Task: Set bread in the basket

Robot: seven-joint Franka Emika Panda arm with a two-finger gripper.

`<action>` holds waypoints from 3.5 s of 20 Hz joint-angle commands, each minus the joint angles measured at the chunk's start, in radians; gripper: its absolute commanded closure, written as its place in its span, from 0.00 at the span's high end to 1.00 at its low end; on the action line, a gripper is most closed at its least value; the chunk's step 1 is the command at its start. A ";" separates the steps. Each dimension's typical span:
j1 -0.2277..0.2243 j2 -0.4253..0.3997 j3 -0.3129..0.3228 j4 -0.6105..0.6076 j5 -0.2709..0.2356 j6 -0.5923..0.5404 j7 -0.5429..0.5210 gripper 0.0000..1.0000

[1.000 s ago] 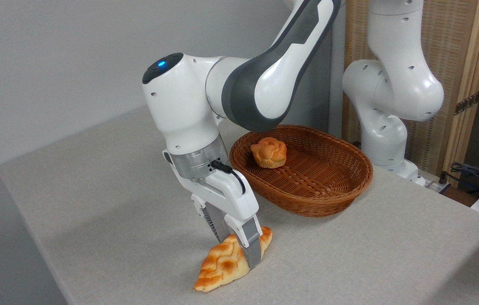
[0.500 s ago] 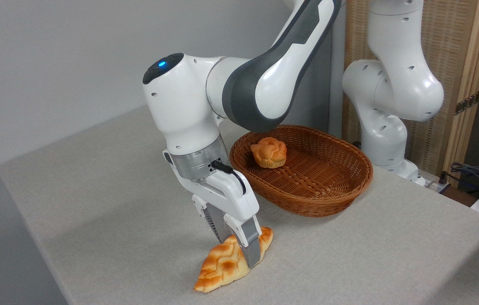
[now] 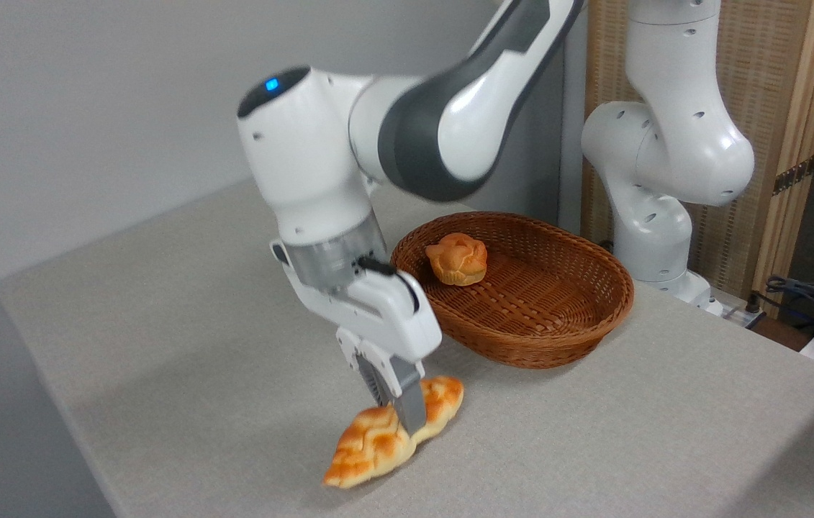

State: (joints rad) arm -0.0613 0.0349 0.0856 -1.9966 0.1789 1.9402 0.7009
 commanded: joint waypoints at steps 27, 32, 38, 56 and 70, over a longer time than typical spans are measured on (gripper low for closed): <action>-0.103 -0.521 -0.003 -0.452 -0.091 -0.356 0.166 1.00; -0.103 -0.520 -0.004 -0.452 -0.091 -0.356 0.166 1.00; -0.095 -0.515 -0.004 -0.386 -0.095 -0.349 0.164 1.00; -0.088 -0.093 0.057 0.354 -0.266 -0.359 0.095 1.00; -0.020 -0.063 -0.032 0.366 -0.227 -0.357 0.072 1.00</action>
State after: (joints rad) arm -0.0942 -0.0393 0.0615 -1.6588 -0.0721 1.6001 0.7716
